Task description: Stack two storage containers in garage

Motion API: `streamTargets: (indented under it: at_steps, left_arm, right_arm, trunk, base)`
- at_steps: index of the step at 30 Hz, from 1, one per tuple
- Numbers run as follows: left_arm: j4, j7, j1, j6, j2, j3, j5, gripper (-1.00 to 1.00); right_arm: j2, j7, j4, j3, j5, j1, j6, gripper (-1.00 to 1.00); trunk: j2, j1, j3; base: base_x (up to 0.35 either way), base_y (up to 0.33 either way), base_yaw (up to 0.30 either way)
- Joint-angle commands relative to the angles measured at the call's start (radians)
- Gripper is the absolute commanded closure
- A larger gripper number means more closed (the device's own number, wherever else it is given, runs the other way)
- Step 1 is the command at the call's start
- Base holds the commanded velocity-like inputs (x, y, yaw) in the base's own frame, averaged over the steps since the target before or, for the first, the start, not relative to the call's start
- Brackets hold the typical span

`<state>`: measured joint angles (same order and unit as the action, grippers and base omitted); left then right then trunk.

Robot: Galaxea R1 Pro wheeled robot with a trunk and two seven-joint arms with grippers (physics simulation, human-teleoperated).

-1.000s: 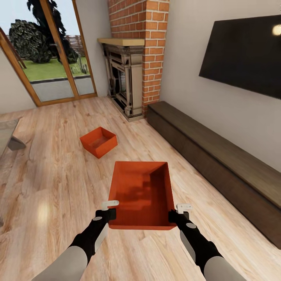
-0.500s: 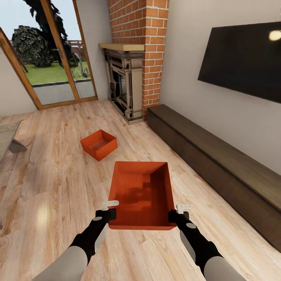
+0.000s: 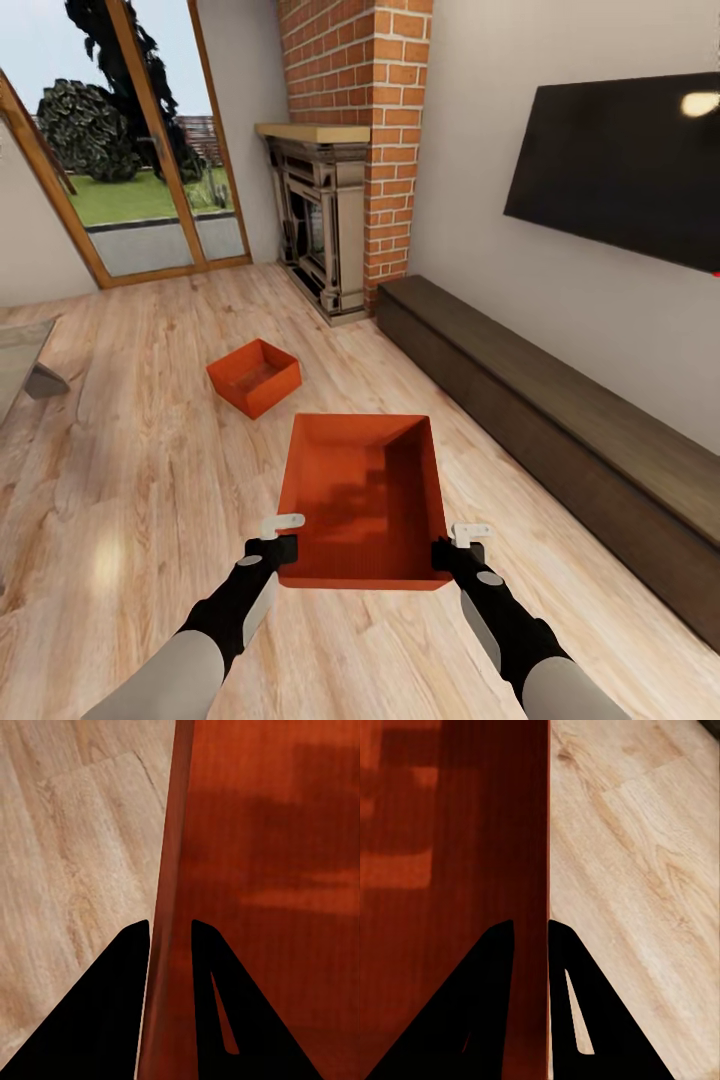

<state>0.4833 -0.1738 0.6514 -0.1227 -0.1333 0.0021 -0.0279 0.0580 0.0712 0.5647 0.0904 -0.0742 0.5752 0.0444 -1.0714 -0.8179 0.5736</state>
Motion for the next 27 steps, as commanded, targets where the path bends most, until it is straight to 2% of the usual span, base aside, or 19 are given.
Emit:
streamTargets:
  at_steps: [1,27]
  left_arm:
    - [0.003,-0.085,0.001,-0.008,0.000,0.015,0.007,1.00]
    - [0.003,-0.093,0.001,-0.008,0.000,0.015,0.002,1.00]
  right_arm:
    - [-0.001,0.018,0.003,-0.001,0.001,0.000,0.005,1.00]
    - [-0.001,0.017,0.003,-0.001,0.001,0.000,0.005,1.00]
  trunk:
    - [-0.001,0.000,-0.001]
    - [-0.001,0.000,-0.042]
  base:
    - [0.000,0.000,0.000]
    - [0.000,0.000,0.000]
